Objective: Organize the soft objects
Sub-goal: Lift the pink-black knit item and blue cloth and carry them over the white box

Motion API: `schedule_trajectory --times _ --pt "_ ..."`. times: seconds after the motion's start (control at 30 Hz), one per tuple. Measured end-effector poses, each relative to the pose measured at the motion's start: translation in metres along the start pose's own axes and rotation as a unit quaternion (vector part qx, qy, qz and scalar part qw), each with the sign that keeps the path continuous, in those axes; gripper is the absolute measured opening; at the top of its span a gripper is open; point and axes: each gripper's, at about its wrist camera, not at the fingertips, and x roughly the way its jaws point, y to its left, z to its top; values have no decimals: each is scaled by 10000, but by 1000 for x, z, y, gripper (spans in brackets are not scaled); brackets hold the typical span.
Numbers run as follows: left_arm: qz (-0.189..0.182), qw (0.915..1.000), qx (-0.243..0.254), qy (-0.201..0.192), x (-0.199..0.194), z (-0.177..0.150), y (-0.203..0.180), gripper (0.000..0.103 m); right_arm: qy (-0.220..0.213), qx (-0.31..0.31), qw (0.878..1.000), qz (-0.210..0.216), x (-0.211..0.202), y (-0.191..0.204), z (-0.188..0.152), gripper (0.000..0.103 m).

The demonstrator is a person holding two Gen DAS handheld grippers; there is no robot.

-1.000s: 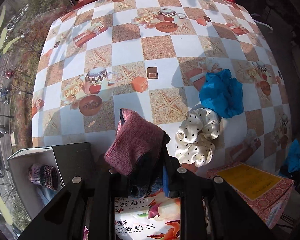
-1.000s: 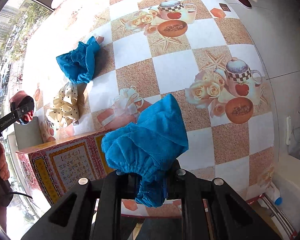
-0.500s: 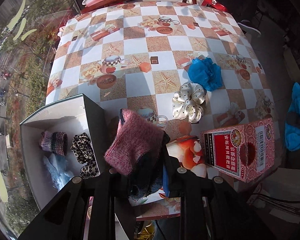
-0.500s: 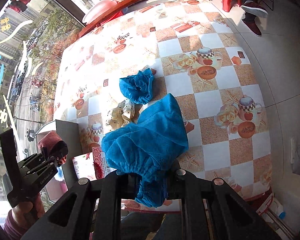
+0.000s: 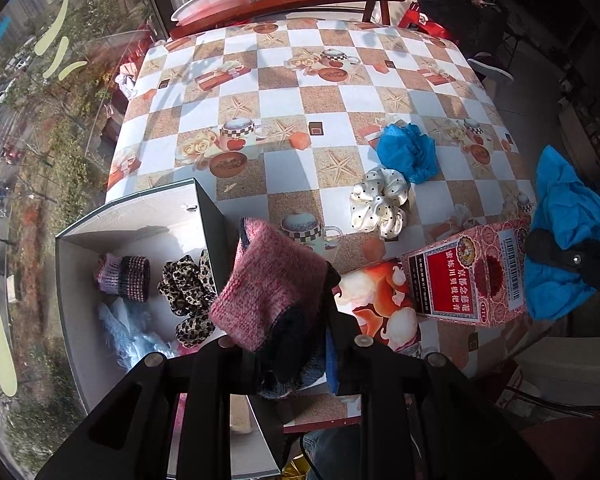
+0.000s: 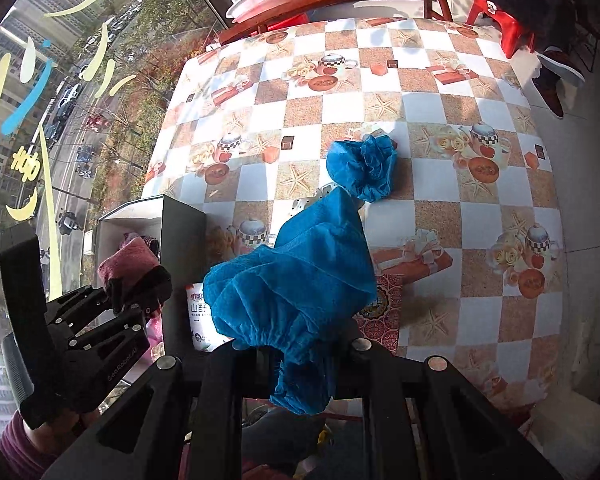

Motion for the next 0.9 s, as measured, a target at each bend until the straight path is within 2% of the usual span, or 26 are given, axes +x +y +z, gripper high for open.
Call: schedule_trajectory --times 0.43,0.9 --pt "96 9966 -814 -121 -13 -26 55 25 358 -911 9952 53 24 65 0 17" --pt "268 9831 -1806 -125 -24 -65 117 25 687 -1827 9806 186 50 131 -3 17"
